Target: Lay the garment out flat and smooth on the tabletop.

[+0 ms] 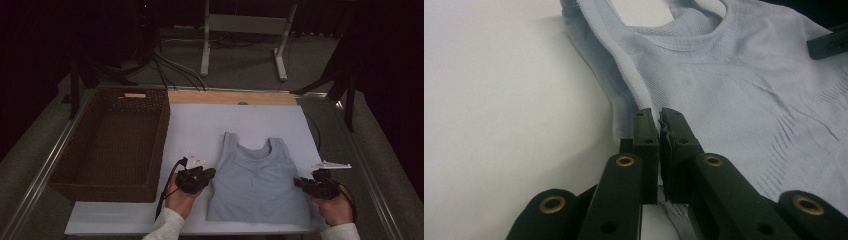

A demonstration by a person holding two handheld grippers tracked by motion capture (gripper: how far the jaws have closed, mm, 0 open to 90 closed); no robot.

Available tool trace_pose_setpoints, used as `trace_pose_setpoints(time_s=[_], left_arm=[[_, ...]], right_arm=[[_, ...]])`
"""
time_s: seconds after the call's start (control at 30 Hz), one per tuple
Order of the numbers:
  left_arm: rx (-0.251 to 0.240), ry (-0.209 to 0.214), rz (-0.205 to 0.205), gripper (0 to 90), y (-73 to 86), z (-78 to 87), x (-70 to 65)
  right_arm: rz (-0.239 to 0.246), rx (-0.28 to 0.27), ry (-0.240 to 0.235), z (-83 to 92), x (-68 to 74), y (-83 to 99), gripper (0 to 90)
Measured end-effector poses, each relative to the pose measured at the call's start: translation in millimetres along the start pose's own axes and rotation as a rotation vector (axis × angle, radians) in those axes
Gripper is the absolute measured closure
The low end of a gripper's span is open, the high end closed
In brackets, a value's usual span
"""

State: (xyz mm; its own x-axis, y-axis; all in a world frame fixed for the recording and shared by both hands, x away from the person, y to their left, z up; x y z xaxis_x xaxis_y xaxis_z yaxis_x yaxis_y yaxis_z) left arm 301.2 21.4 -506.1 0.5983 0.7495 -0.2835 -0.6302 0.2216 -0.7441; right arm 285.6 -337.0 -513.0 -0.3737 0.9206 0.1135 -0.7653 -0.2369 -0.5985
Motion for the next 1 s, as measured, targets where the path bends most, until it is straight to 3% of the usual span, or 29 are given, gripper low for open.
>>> trace_pose_setpoints(time_s=[0.3, 0.47, 0.67, 0.8, 1.0], left_arm=[[-0.016, -0.019, 0.024, 86.9, -4.5, -6.9, 5.8], [-0.023, -0.018, 0.015, 84.8, -4.6, -3.7, 5.2], [-0.083, -0.005, 0.006, 54.4, -8.1, 2.5, 5.8], [-0.12, -0.006, 0.029, 38.7, -11.2, 5.1, 7.1], [-0.151, -0.012, 0.047, 18.1, -13.8, 8.8, 8.4]], right_arm=[[0.004, -0.046, 0.025, -3.6, -3.0, -7.2, 79.4], [0.009, -0.058, 0.028, -5.8, -1.7, -9.6, 77.7], [0.007, -0.1, 0.02, -2.3, -0.8, -12.4, 51.1], [0.007, -0.139, 0.043, 0.4, 1.1, -14.4, 30.3], [0.001, -0.191, 0.075, 5.2, 2.3, -15.9, 14.9]])
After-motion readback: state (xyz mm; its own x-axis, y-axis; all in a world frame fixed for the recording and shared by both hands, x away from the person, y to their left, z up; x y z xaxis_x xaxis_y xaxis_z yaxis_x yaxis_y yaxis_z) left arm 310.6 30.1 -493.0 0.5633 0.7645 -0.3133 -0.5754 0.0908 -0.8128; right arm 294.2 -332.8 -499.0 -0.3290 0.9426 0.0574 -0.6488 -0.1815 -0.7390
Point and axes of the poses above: each handheld gripper's, and its own axes: z roughly backward along the jaws, y roughly out of its underside, x roughly to its left, the point moved 4 cm from there along -z, roughly forward along the jaws, and after that the axes turned 4 degrees about z, right-handed, at the moved point
